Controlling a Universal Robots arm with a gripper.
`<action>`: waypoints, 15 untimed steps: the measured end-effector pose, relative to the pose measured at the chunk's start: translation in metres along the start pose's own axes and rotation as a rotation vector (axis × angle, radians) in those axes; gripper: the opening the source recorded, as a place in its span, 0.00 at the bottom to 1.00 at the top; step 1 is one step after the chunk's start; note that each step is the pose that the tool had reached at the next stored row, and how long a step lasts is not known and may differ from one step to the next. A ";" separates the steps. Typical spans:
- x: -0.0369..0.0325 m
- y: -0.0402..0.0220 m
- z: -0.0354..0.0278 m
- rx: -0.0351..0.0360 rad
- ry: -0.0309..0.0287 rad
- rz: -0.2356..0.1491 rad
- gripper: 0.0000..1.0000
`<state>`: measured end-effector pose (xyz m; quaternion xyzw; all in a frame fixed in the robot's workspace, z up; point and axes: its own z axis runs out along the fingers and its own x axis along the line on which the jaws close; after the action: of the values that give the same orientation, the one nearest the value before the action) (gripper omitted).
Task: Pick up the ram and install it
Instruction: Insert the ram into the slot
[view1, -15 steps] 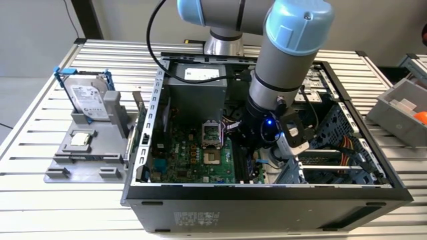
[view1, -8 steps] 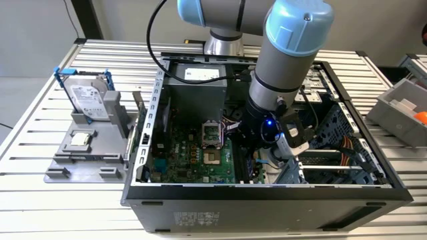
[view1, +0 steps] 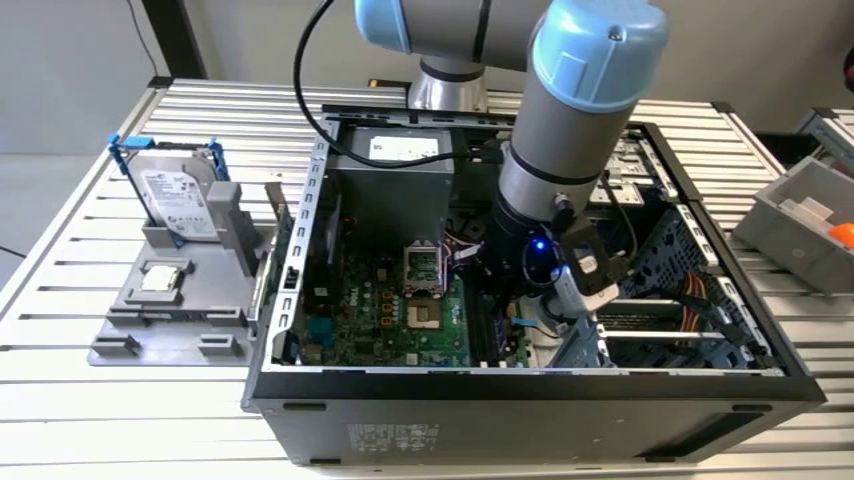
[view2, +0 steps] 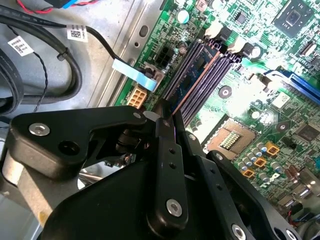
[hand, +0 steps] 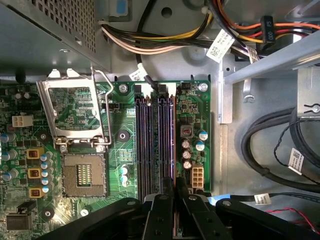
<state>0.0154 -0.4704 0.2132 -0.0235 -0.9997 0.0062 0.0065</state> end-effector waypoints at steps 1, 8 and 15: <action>-0.0004 0.0000 0.0000 0.0000 0.0000 -0.001 0.00; -0.0016 0.0000 0.0035 0.0009 0.0004 0.001 0.00; -0.0017 0.0002 0.0089 -0.0017 0.0005 0.033 0.00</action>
<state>0.0170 -0.4704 0.2043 -0.0402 -0.9992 0.0055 0.0067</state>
